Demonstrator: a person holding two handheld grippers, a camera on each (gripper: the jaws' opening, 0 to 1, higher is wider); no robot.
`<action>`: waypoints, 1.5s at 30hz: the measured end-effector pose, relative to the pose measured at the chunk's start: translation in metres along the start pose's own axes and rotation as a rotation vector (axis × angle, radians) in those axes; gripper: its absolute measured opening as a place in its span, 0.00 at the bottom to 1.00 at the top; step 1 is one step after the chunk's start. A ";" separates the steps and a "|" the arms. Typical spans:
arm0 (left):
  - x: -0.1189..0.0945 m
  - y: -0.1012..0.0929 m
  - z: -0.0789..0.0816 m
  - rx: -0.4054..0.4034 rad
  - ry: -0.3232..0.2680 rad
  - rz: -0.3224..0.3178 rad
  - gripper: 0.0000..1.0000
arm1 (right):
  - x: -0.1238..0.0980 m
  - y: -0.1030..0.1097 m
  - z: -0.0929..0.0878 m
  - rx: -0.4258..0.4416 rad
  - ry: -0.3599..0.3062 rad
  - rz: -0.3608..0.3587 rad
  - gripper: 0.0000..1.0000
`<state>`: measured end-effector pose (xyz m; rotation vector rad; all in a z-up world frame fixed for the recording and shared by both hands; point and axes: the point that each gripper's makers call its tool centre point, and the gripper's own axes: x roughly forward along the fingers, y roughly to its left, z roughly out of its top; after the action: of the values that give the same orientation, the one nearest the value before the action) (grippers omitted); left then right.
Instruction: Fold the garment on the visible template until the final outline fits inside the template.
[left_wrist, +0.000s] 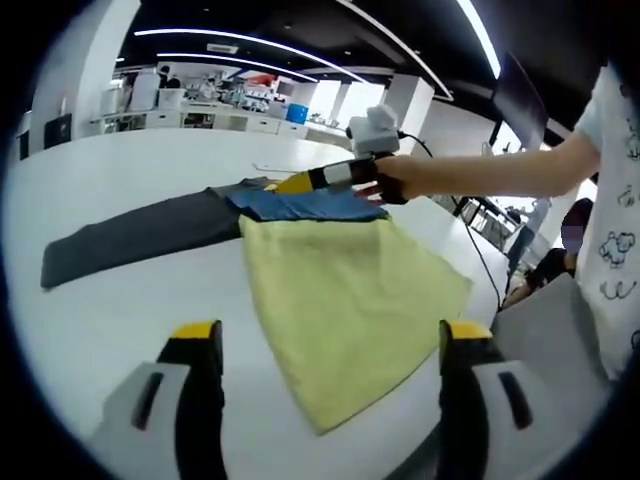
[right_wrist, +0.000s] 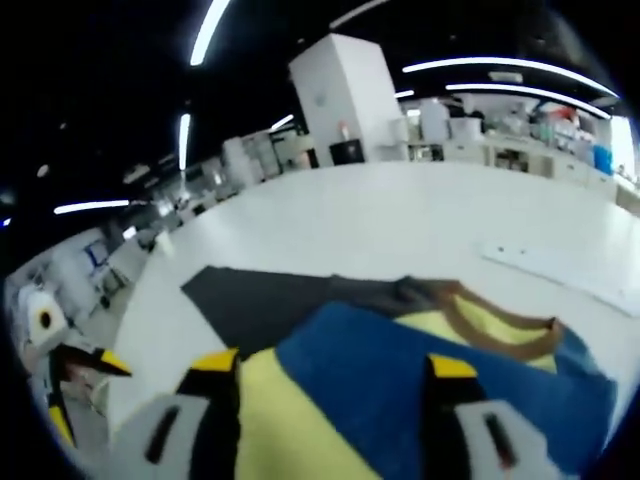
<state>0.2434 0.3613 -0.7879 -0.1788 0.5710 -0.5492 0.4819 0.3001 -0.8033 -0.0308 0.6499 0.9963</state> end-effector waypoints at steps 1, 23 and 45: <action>0.000 0.000 0.000 0.000 0.001 0.000 0.87 | -0.002 -0.002 0.000 0.001 0.001 -0.006 0.72; 0.000 0.002 -0.003 0.005 0.008 -0.003 0.86 | -0.074 -0.069 -0.021 0.067 -0.012 -0.137 0.66; 0.001 -0.001 -0.007 0.010 0.026 -0.015 0.86 | -0.149 -0.124 -0.064 0.227 0.004 -0.277 0.50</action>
<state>0.2400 0.3597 -0.7941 -0.1670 0.5928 -0.5691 0.4921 0.0965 -0.8106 0.0751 0.7373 0.6528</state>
